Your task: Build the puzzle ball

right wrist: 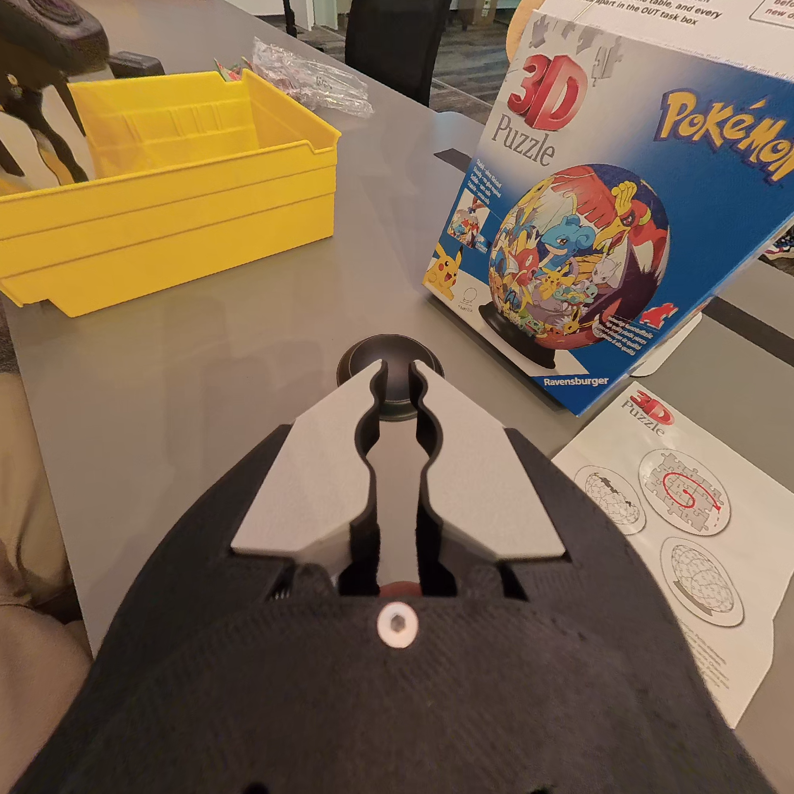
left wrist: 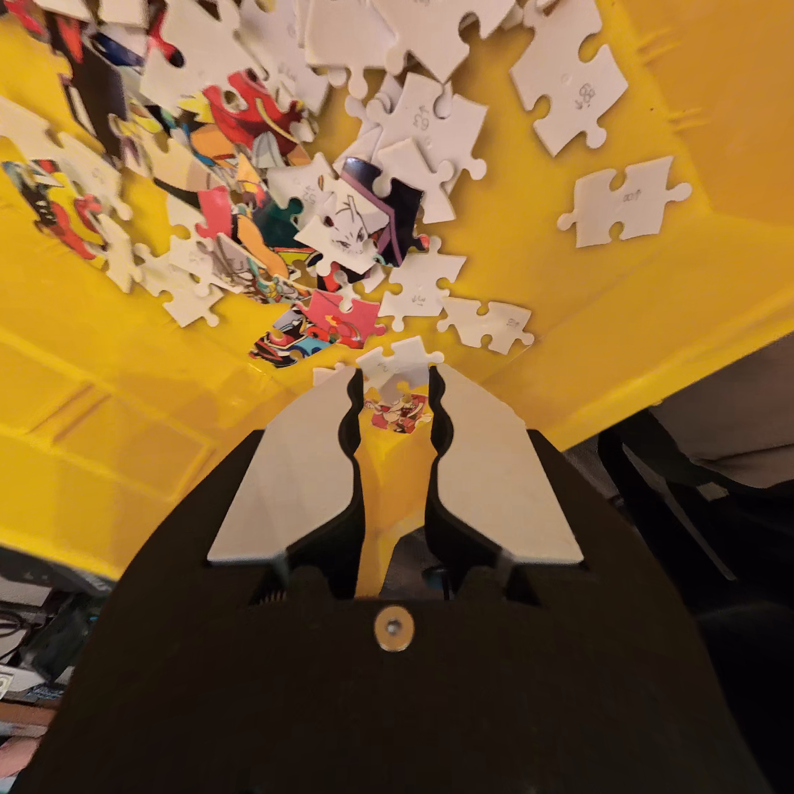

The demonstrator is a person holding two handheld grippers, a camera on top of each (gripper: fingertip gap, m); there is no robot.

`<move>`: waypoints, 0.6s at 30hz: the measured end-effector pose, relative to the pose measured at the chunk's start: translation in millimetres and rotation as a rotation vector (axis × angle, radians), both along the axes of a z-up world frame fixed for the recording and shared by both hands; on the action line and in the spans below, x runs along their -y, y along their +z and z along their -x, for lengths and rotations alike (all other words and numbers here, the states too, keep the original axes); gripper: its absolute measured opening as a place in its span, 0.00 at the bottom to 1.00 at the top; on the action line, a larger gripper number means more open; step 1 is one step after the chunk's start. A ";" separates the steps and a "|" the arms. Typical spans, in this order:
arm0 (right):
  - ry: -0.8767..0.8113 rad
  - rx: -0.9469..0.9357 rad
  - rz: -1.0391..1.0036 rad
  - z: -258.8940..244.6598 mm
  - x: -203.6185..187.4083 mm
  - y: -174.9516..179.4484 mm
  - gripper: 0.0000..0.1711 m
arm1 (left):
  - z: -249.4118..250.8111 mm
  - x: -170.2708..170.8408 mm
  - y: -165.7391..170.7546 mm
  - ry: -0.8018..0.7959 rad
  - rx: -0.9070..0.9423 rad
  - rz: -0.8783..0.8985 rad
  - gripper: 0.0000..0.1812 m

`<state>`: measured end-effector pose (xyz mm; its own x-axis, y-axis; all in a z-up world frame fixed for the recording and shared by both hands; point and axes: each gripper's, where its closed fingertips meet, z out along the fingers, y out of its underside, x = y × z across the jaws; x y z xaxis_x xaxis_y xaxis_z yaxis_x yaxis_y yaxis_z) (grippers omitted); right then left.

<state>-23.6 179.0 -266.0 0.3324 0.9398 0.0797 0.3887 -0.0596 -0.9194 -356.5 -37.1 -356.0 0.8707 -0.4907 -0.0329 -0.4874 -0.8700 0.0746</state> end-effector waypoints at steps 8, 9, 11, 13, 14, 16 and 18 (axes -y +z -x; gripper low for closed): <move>0.009 -0.005 0.007 -0.2 1.5 3.1 0.04 | -17.0 -28.0 57.0 -0.085 -0.017 -0.166 0.16; 0.013 -0.003 0.015 -0.2 2.1 2.9 0.04 | -23.9 -34.8 66.2 -0.109 -0.016 -0.190 0.16; 0.008 -0.008 0.014 -1.3 1.0 4.1 0.04 | -41.7 -50.9 83.3 -0.163 -0.012 -0.234 0.16; 0.002 -0.010 0.006 -3.5 -0.7 6.7 0.04 | -64.5 -67.5 97.9 -0.233 -0.009 -0.267 0.16; -0.005 -0.011 0.001 -5.2 -2.2 8.2 0.04 | -78.5 -76.2 104.2 -0.270 0.000 -0.282 0.16; -0.015 -0.017 0.004 -9.3 -5.0 10.6 0.04 | -110.5 -92.3 113.4 -0.341 0.026 -0.301 0.16; -0.030 -0.023 0.007 -14.0 -9.0 11.9 0.03 | -146.7 -106.6 115.4 -0.417 0.046 -0.309 0.16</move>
<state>-9.6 187.9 -254.1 0.3618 0.9300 0.0652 0.3655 -0.0771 -0.9276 -209.8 69.5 -240.5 0.6074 -0.7695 -0.1974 -0.7939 -0.5794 -0.1844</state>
